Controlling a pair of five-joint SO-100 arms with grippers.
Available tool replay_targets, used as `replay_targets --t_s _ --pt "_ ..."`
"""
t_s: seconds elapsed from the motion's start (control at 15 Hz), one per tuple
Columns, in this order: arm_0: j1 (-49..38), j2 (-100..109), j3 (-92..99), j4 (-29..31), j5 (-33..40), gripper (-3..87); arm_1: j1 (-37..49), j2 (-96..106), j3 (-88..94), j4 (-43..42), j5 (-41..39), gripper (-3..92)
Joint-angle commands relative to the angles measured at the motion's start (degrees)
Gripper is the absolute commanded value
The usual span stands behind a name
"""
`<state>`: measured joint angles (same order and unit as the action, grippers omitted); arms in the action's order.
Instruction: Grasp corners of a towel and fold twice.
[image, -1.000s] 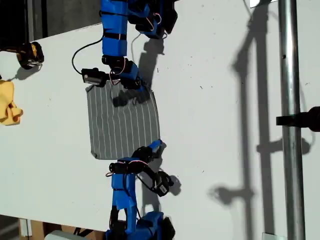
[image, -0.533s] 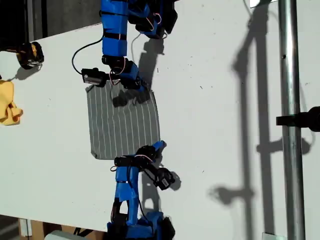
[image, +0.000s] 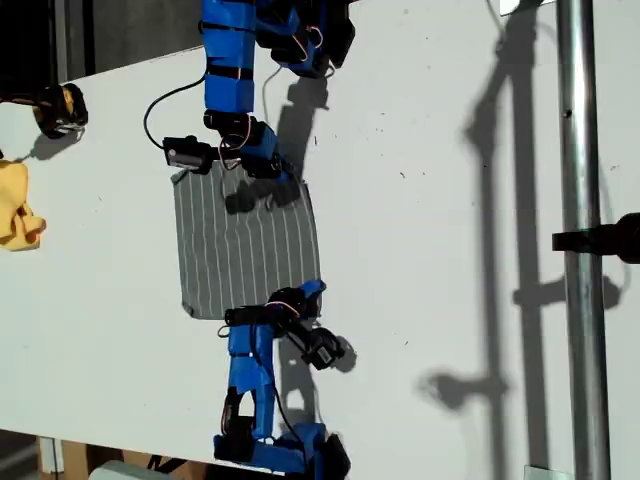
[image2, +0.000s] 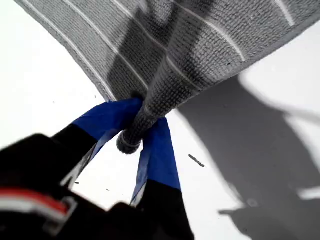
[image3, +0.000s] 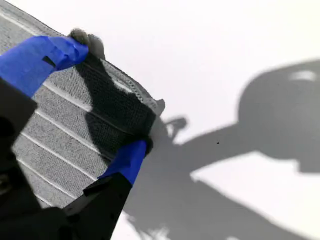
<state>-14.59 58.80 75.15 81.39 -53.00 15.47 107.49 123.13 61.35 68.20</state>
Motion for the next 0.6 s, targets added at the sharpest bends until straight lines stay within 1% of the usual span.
replay_targets --t_s 0.0,0.07,0.2,0.27,0.33,0.4,0.53 --pt "-1.85 0.35 -2.81 0.79 -0.53 30.4 -0.18 2.20 -0.97 0.00 -0.26 -0.2" --pt "-2.46 -0.09 -3.16 1.14 -0.53 28.1 -0.26 2.29 -0.97 0.00 -0.26 -0.2" --pt "-3.08 -0.97 -3.96 1.93 -0.88 17.4 -0.26 2.29 -0.88 0.00 -0.26 -0.2" --pt "-3.34 -1.05 -3.96 1.93 -1.58 9.7 -0.18 2.29 -0.88 0.09 -0.26 -0.2" --pt "-3.34 -1.05 -4.13 1.93 -1.76 -1.0 -0.09 2.37 -0.88 0.18 -0.26 -0.2" --pt "-3.43 -1.05 -4.22 1.93 -1.93 -2.4 0.00 2.37 -0.88 0.18 -0.26 -0.2" --pt "-2.99 -1.05 -4.48 2.02 -1.76 -2.5 0.09 2.46 -0.79 0.18 -0.35 -0.2"
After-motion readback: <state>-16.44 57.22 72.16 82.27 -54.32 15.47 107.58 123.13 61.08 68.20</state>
